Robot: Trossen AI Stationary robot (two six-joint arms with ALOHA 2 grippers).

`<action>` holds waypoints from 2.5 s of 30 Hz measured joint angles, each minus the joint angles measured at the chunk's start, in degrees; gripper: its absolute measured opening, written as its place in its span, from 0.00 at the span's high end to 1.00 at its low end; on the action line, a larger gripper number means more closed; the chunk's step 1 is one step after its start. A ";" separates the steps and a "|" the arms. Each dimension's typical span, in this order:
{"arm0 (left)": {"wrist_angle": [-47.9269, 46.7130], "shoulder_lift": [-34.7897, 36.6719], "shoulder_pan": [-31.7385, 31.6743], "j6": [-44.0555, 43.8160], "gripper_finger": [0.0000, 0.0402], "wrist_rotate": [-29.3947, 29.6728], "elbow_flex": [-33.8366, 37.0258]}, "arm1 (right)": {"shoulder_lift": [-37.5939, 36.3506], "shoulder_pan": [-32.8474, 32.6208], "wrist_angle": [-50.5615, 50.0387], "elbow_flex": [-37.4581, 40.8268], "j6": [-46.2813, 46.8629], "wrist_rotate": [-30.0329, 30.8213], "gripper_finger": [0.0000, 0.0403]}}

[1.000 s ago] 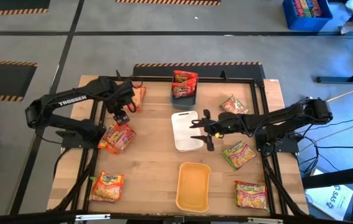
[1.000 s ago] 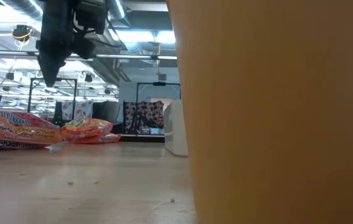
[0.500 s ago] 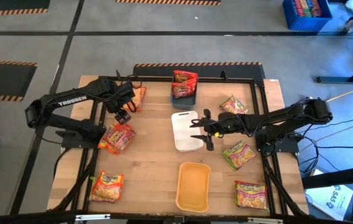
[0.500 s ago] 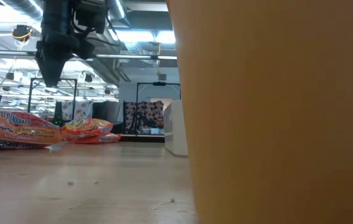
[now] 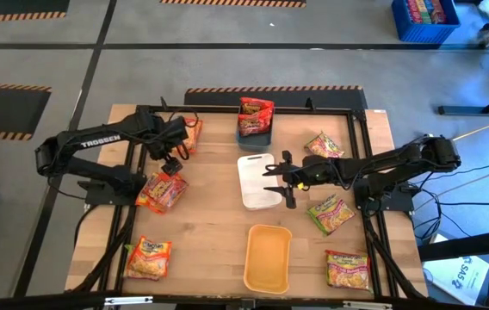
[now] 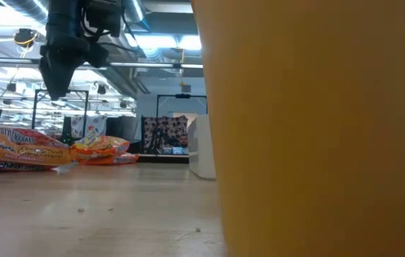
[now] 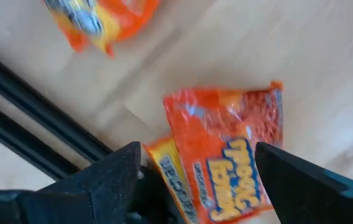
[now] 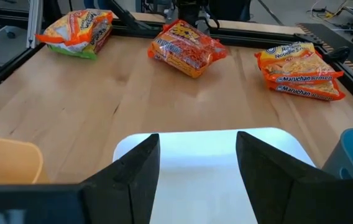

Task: Sort Maruchan noodles
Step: Put the red noodle pack into the blue bin

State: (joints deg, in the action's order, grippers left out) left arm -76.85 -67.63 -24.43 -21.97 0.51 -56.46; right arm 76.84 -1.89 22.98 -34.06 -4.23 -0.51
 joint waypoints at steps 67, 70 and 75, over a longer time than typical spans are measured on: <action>36.90 -19.74 5.35 14.46 0.30 -28.36 14.49 | 2.19 0.00 1.40 0.00 2.27 -0.57 0.52; 37.73 -21.18 4.81 15.08 0.30 -30.54 15.73 | 2.18 0.00 1.40 0.00 2.24 -0.57 0.52; 40.36 -22.48 4.89 14.60 0.30 -34.18 16.55 | 2.16 0.00 1.46 0.00 2.05 -0.57 0.52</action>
State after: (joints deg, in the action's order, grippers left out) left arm -36.48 -90.10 -19.53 -7.37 -33.67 -39.91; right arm 79.00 -1.89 24.45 -34.06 -2.17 -1.08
